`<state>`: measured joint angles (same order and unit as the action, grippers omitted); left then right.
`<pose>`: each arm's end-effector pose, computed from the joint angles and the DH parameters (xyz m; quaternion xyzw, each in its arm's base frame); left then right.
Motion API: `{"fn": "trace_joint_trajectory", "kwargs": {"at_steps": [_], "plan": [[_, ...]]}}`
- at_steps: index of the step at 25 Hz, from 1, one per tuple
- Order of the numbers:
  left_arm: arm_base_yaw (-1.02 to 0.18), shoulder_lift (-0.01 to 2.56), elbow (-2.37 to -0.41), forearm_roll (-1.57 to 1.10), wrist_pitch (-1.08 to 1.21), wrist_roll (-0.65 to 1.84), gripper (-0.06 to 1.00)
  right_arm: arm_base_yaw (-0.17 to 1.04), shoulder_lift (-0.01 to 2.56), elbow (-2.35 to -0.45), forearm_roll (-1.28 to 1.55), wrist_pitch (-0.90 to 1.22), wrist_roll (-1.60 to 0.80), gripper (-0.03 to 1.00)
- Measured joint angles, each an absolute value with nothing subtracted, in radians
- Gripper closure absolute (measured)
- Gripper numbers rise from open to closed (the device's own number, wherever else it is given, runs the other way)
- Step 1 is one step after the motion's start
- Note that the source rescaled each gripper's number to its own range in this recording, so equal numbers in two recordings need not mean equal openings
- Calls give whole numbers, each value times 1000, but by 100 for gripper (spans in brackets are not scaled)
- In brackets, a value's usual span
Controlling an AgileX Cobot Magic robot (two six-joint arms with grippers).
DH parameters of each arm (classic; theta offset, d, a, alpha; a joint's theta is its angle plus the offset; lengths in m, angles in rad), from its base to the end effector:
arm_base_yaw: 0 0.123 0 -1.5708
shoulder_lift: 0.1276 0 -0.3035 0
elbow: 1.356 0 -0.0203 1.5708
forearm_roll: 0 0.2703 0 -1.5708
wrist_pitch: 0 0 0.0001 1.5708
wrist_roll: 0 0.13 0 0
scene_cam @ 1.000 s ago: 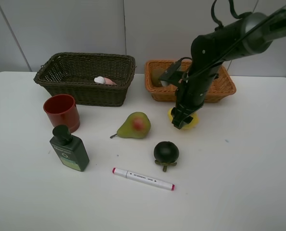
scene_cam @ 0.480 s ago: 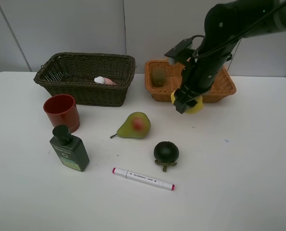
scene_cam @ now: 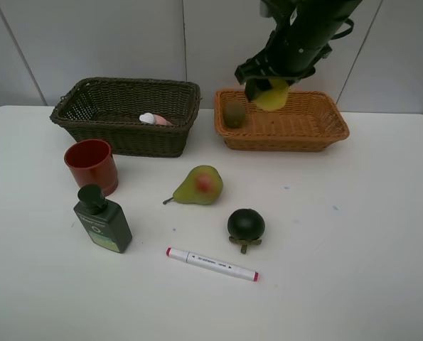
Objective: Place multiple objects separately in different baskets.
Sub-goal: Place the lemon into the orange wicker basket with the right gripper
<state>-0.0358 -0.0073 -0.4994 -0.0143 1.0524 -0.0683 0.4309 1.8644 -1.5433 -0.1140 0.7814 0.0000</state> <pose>0.0278 -0.0026 0.2699 -0.0135 0.8492 -0.0346 0.5268 0.4226 0.1828 0.2471 -0.2325 0.9320 0.0100 0.2780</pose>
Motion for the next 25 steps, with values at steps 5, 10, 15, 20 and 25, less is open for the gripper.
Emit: {"fn": "trace_joint_trajectory", "kwargs": {"at_steps": [5, 10, 15, 20, 25], "plan": [[-36, -7, -499, -14, 1052, -68, -6, 365, 1877, -1552, -113, 682, 140, 38], [-36, -7, -499, -14, 1052, -68, -6, 312, 1916, -1552, -115, 621, 177, 38], [-36, -7, -499, -14, 1052, -68, -6, 275, 1964, -1552, -132, 582, 180, 38], [-36, -7, -499, -14, 1052, -68, -6, 243, 2015, -1552, -138, 564, 180, 38], [-36, -7, -499, -14, 1052, -68, -6, 212, 2051, -1552, -138, 529, 180, 38]]}}
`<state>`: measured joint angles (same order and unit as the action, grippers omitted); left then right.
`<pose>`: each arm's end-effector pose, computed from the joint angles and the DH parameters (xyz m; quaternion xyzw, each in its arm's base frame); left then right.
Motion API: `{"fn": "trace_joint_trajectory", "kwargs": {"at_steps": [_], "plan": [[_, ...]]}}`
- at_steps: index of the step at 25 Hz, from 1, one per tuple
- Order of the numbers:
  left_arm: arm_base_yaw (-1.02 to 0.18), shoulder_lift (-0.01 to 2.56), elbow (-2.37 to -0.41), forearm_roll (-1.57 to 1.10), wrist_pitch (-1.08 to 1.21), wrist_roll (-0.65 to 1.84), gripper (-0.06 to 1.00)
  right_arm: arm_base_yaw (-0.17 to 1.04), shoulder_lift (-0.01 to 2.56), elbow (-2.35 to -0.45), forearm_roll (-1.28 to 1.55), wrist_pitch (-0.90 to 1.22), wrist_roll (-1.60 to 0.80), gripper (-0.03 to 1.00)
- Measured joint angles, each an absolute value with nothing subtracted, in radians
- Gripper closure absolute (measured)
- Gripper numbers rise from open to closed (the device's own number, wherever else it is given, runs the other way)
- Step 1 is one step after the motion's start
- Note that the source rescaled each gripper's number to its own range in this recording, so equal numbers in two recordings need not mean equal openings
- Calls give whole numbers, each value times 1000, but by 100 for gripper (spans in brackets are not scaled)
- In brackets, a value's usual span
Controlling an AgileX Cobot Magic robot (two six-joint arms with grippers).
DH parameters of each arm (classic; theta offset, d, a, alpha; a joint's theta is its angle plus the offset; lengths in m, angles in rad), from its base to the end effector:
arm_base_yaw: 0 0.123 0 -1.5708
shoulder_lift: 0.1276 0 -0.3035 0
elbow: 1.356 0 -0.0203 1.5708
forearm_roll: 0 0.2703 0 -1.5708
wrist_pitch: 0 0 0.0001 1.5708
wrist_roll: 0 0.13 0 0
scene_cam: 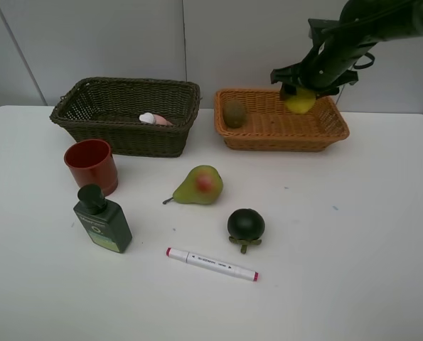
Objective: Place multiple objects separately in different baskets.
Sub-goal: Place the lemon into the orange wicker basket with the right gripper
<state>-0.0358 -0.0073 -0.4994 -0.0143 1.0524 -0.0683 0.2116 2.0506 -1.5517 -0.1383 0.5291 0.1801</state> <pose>0.0278 -0.0026 0.2699 -0.0135 0.8492 -0.0346 0.5268 0.4964 0.0974 0.1781 -0.0608 0.9477 0.0095 0.3132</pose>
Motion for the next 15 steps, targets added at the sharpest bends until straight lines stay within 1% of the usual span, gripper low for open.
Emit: {"fn": "trace_joint_trajectory", "kwargs": {"at_steps": [15], "plan": [[-36, -7, -499, -14, 1052, -68, -6, 200, 2119, -1552, -182, 508, 180, 38]]}}
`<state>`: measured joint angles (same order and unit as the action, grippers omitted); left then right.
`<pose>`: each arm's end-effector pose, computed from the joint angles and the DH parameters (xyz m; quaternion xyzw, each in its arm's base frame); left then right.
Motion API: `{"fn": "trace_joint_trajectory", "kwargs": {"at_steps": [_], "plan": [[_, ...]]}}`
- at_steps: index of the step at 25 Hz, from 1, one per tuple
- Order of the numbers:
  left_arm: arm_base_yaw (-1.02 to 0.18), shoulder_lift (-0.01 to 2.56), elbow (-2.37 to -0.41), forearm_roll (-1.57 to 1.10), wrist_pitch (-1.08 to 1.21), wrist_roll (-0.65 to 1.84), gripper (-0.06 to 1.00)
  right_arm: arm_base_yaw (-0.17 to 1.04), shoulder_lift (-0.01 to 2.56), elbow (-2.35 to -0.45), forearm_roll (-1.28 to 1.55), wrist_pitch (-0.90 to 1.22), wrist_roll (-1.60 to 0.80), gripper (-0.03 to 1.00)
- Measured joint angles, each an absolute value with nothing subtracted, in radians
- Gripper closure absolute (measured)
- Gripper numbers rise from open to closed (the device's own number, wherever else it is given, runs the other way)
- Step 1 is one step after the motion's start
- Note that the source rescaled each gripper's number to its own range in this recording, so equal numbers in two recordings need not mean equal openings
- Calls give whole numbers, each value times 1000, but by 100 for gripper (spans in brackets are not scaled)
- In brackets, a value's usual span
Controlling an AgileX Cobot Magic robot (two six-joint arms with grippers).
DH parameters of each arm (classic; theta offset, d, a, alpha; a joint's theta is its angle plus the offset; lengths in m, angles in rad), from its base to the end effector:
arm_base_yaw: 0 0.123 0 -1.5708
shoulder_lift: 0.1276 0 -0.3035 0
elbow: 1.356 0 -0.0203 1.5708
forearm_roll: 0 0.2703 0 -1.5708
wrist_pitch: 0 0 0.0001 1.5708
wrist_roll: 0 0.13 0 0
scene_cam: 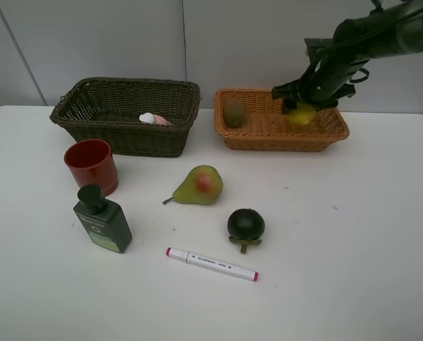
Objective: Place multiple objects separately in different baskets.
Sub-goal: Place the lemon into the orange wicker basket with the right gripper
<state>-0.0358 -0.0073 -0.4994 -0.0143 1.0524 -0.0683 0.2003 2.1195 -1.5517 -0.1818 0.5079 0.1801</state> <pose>0.0278 -0.0026 0.2699 -0.0135 0.8492 -0.0346 0.5268 0.5030 0.0904 0.1450 -0.0729 0.9533 -0.0098 0.2930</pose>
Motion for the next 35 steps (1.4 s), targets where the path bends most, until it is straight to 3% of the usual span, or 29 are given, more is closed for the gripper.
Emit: {"fn": "trace_joint_trajectory", "kwargs": {"at_steps": [16, 20, 22, 35], "plan": [[-36, -7, -499, -14, 1052, -68, -6, 200, 2120, -1552, -185, 519, 180, 37], [-36, -7, -499, -14, 1052, -68, -6, 200, 2120, -1552, -184, 515, 184, 7], [-36, -7, -499, -14, 1052, -68, -6, 200, 2120, -1552, -184, 514, 185, 0], [-36, -7, -499, -14, 1052, -68, -6, 200, 2107, -1552, -187, 556, 187, -3]]}}
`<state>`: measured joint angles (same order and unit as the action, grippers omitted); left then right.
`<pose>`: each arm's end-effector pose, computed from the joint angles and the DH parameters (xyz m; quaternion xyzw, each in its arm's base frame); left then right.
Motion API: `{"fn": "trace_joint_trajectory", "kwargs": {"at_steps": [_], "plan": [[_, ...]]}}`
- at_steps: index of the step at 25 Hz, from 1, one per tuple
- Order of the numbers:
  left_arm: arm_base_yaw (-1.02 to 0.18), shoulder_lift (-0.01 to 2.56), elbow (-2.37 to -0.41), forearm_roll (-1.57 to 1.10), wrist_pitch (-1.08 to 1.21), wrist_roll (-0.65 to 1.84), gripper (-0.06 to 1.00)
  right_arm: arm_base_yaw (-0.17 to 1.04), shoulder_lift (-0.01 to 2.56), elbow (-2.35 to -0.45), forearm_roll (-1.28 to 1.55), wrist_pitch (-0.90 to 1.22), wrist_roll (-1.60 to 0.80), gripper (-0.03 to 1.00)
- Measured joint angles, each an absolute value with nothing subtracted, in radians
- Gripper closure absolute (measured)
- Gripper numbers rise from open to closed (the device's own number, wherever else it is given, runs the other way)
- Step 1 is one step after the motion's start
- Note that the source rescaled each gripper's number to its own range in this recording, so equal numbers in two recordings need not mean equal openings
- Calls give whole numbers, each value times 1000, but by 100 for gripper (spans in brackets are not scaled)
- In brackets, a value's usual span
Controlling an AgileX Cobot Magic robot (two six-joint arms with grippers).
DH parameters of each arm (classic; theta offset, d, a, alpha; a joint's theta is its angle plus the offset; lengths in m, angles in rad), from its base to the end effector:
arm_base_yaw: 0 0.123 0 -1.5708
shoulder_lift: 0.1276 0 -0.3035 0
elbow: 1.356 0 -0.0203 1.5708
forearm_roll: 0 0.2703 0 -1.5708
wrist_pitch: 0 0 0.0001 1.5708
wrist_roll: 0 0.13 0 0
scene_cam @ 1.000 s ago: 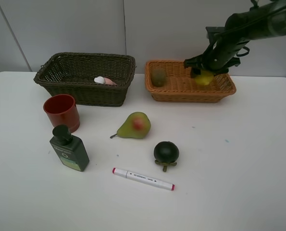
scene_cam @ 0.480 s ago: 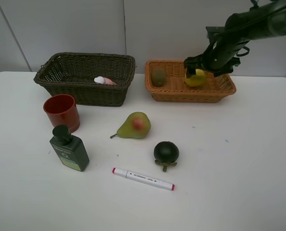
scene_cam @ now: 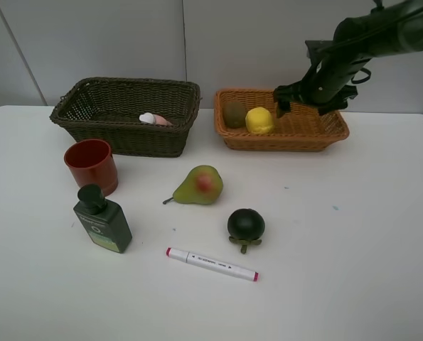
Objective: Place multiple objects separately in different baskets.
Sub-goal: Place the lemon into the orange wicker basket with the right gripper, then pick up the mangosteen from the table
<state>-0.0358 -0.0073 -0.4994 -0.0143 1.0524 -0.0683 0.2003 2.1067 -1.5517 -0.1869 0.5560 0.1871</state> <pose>0.0278 -0.0026 0.2699 -0.0135 0.8492 -0.0346 0.5268 0.4978 0.0880 0.1483 -0.0693 0.9582 -0.0158 0.2771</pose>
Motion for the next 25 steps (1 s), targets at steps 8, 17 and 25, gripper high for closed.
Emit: {"fn": "trace_joint_trajectory", "kwargs": {"at_steps": [8, 17, 25], "plan": [[-36, -7, -499, -14, 1052, -68, -6, 202, 1989, -1552, -188, 629, 187, -3], [-36, -7, -499, -14, 1052, -68, -6, 250, 1826, -1552, -178, 854, 184, -3], [-36, -7, -499, -14, 1052, -68, -6, 330, 1723, -1552, -133, 1090, 184, -3]]}}
